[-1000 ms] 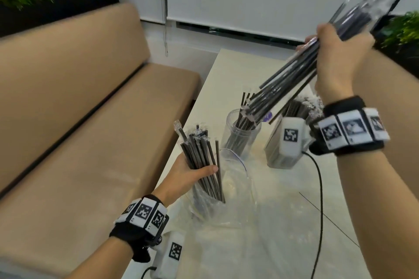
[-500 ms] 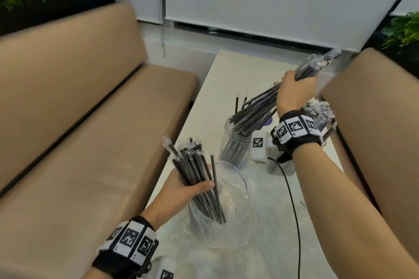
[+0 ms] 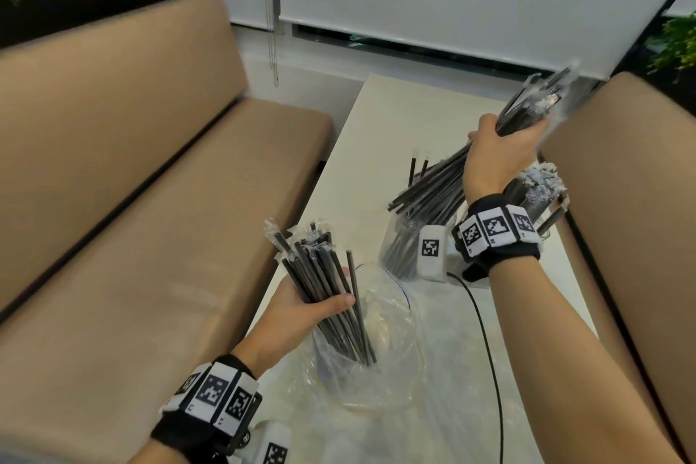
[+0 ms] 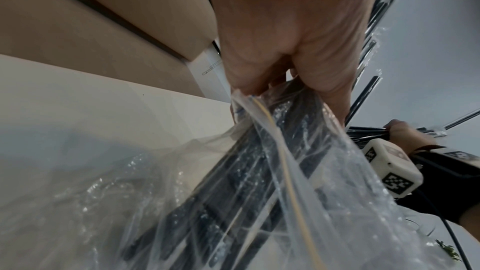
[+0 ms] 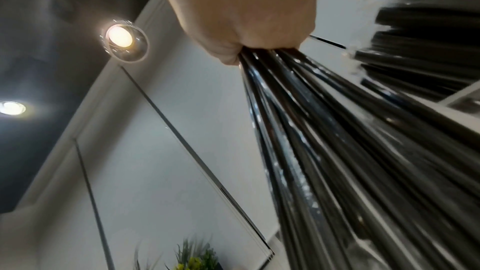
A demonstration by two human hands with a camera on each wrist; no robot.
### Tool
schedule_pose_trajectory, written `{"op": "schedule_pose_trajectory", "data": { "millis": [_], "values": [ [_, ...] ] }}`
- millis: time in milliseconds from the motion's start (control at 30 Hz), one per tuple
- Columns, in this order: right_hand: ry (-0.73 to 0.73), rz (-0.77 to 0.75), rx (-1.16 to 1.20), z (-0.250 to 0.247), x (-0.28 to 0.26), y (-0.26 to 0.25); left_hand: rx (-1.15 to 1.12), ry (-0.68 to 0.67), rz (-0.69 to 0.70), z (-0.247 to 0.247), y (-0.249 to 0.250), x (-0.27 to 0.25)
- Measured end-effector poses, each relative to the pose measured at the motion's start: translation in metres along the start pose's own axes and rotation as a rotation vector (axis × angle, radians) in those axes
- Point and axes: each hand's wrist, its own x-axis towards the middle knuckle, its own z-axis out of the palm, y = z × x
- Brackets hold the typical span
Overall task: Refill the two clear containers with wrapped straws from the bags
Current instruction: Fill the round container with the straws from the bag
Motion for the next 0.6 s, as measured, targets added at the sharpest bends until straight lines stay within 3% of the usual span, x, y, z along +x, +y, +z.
{"op": "schedule_pose_trajectory", "data": {
  "millis": [300,600],
  "values": [
    [-0.025,-0.253,-0.014,0.001,0.007,-0.019,-0.008,-0.025,0.016,0.005,-0.001,0.003],
    [-0.049,-0.262,0.065,-0.009,-0.001,-0.028,0.189,-0.065,-0.013,0.011,0.004,0.028]
  ]
}}
